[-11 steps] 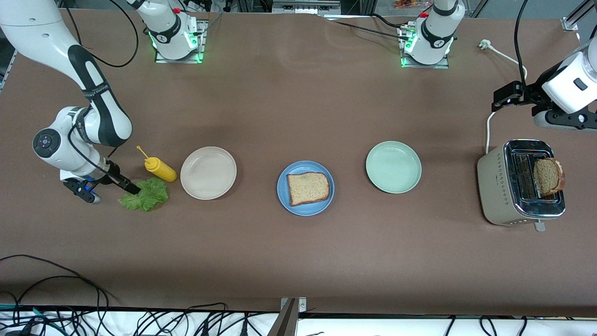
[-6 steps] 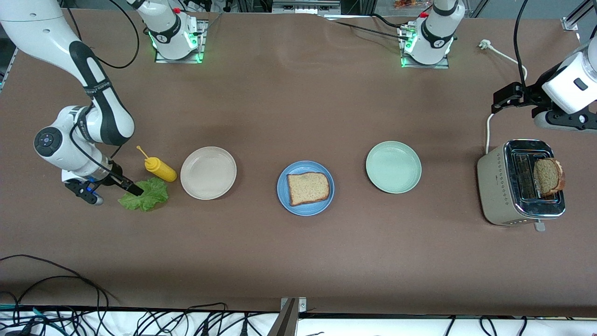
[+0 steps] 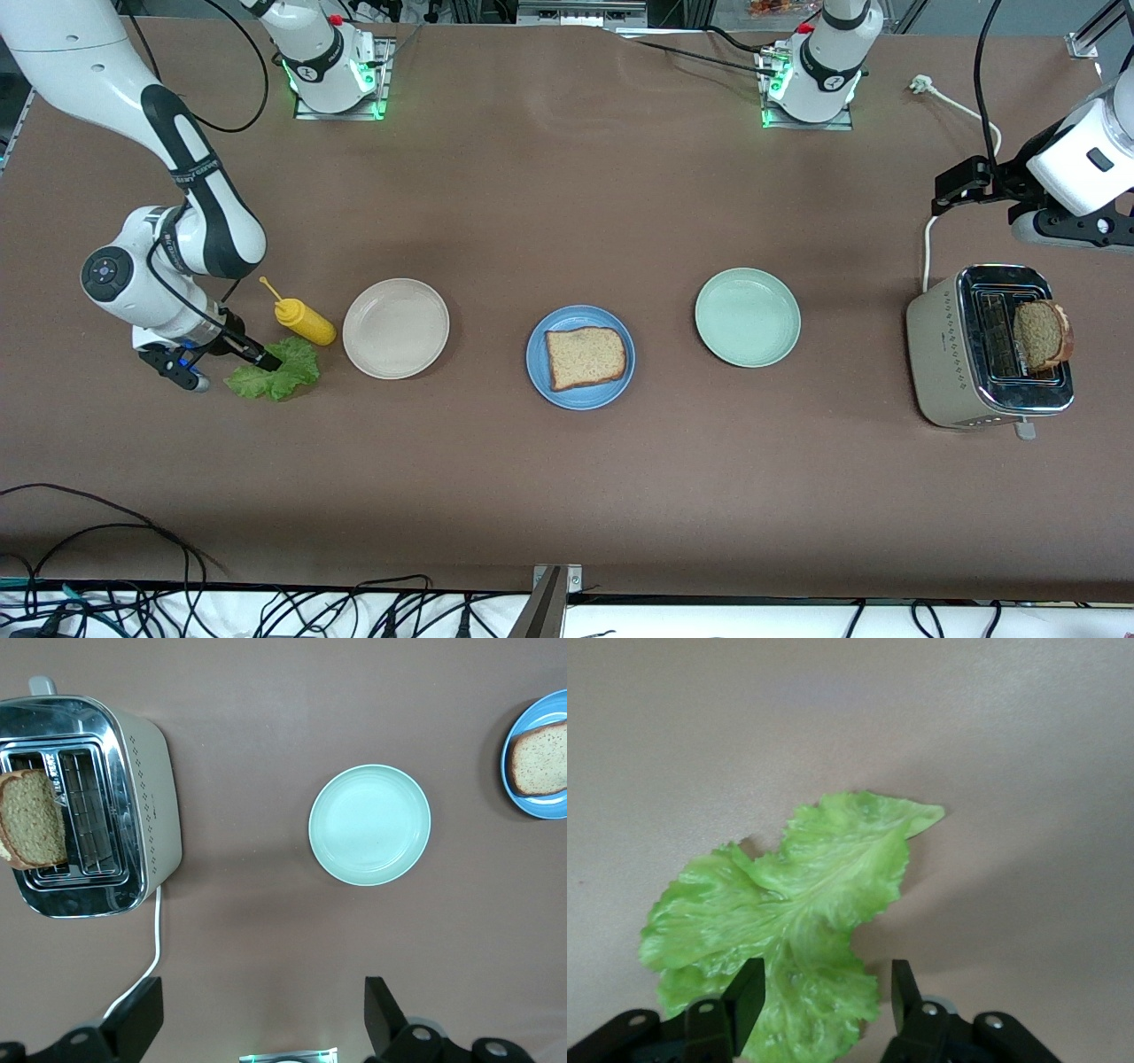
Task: Make sandwich in blue plate with both arms
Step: 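Lower the right gripper onto the green lettuce leaf and grasp it, then lift the lettuce and carry it over the blue plate with the right gripper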
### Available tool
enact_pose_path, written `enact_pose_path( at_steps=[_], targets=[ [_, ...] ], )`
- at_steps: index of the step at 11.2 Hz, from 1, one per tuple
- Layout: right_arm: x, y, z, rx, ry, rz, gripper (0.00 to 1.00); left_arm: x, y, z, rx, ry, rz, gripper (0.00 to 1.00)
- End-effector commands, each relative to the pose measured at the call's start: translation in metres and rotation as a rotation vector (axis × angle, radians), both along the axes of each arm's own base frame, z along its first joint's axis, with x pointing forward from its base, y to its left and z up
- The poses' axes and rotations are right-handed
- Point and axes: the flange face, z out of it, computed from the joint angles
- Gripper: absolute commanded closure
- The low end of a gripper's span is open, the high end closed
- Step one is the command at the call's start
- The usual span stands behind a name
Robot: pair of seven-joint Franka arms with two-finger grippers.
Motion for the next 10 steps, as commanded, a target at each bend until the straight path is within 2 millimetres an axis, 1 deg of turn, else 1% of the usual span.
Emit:
enact_pose_path(
  at_steps=[1,2,3,4,5,8,9,10],
  targets=[
    [0.007,0.003,-0.001,0.012,-0.015,-0.019,0.34,-0.003,-0.001,-0.001,0.009,-0.012,-0.023,0.00],
    [0.008,0.003,0.000,0.012,-0.016,-0.020,0.52,-0.003,-0.001,-0.001,0.009,-0.012,-0.023,0.00],
    [0.008,0.003,0.000,0.012,-0.016,-0.022,0.80,-0.003,-0.001,-0.001,0.009,-0.012,-0.024,0.00],
    [0.009,0.003,0.001,0.012,-0.019,-0.022,0.95,-0.003,-0.001,-0.001,0.009,-0.012,-0.024,0.00],
    [0.009,0.001,0.001,0.010,-0.021,-0.020,0.99,-0.003,-0.001,-0.001,0.009,-0.012,-0.023,0.00],
    [0.015,-0.001,0.010,0.007,-0.038,-0.012,1.00,-0.003,-0.001,-0.001,0.009,-0.012,-0.024,0.00],
    [0.016,-0.001,0.017,0.002,-0.047,-0.008,1.00,-0.003,-0.001,-0.001,0.009,-0.012,-0.024,0.00],
    [0.025,-0.003,0.040,-0.005,-0.082,-0.010,1.00,-0.003,-0.001,-0.001,0.009,-0.012,-0.024,0.00]
  ],
)
